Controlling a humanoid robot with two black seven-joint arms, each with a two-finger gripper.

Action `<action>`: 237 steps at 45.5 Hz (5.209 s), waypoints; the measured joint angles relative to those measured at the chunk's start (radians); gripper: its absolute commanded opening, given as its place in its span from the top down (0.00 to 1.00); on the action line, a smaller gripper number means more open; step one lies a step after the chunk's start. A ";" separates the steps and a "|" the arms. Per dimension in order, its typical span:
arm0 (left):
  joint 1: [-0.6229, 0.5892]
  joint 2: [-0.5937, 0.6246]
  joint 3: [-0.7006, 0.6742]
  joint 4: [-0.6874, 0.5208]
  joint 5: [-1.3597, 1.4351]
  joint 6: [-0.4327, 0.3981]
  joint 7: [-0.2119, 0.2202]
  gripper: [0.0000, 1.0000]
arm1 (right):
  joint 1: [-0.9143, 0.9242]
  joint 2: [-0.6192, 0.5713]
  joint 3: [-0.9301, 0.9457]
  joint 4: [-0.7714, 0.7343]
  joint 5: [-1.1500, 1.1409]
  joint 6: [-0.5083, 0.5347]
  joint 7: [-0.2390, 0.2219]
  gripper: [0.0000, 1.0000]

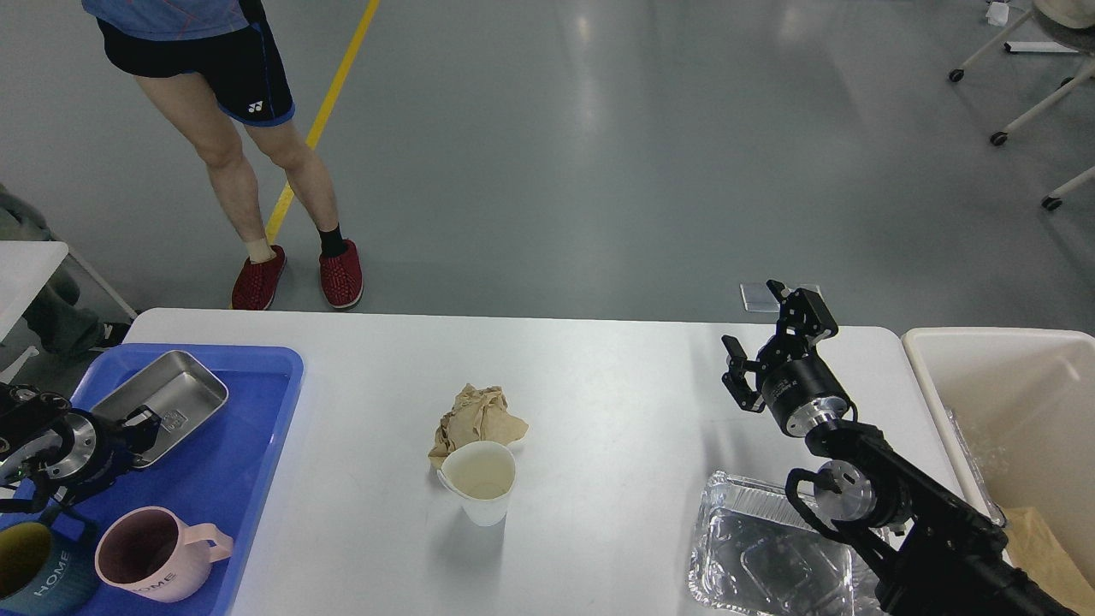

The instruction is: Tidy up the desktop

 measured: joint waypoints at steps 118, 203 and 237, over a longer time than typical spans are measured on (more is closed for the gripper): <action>-0.086 0.780 -0.285 -0.973 -0.038 -0.076 -0.176 0.12 | 0.011 0.024 -0.003 -0.020 -0.002 0.000 0.000 0.00; -0.003 0.658 -0.267 -0.972 -0.039 0.022 -0.396 0.07 | 0.011 0.026 -0.003 -0.020 -0.001 0.000 0.000 0.00; 0.021 0.686 -0.267 -1.052 -0.037 0.059 -0.385 0.07 | 0.011 0.026 -0.003 -0.018 -0.001 0.000 0.000 0.00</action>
